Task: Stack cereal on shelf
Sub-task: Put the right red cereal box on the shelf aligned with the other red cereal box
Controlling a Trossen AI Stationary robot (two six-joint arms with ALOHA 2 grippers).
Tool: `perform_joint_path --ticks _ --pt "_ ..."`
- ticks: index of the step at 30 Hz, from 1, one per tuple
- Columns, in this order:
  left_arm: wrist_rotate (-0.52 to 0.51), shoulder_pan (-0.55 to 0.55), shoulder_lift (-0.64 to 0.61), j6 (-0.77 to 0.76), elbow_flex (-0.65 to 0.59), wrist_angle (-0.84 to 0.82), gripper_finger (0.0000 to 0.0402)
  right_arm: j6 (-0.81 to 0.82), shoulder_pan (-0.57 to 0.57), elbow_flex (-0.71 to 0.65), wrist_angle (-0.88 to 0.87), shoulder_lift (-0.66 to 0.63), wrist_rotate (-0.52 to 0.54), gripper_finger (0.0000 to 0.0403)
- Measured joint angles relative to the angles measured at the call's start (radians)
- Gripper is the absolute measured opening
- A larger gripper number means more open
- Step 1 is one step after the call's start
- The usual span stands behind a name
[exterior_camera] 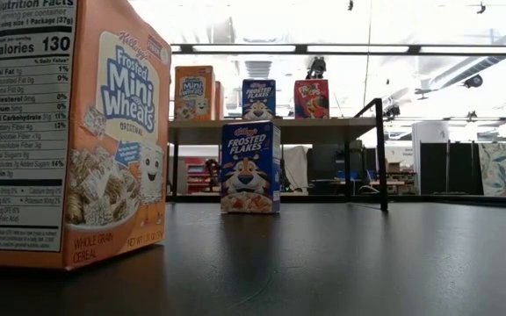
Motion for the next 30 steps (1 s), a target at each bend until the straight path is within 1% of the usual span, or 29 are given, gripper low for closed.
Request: perform_joint_path --ticks 4,8,12,16,19,23,26,30 --pt "0.0 0.0 0.0 -0.018 0.0 -0.006 0.0001 -0.011 0.0 0.016 -0.06 0.026 0.0 0.0183" --pt "0.0 0.0 0.0 -0.026 0.0 -0.006 0.0001 -0.019 0.0 0.015 -0.055 0.037 0.018 0.0238" --pt "0.001 0.0 0.0 -0.026 0.0 -0.006 0.0001 -0.026 0.0 0.014 -0.028 0.043 0.019 0.0277" --pt "0.001 0.0 0.0 -0.027 0.0 -0.006 0.0001 -0.019 0.0 0.003 -0.032 0.043 0.056 0.0298" --pt "0.001 0.0 0.0 -0.026 0.0 -0.005 0.0001 -0.028 0.0 -0.011 -0.019 0.043 0.065 0.03" --pt "0.001 0.0 0.0 -0.027 0.0 -0.006 0.0001 -0.034 0.0 -0.038 0.015 0.043 0.086 0.0285" --pt "0.001 0.0 0.0 -0.027 0.0 -0.008 0.0001 -0.035 0.0 -0.045 0.027 0.043 0.087 0.026" --pt "0.001 0.0 0.0 -0.027 0.0 -0.008 0.0001 -0.038 0.0 -0.045 0.026 0.043 0.089 0.0215"
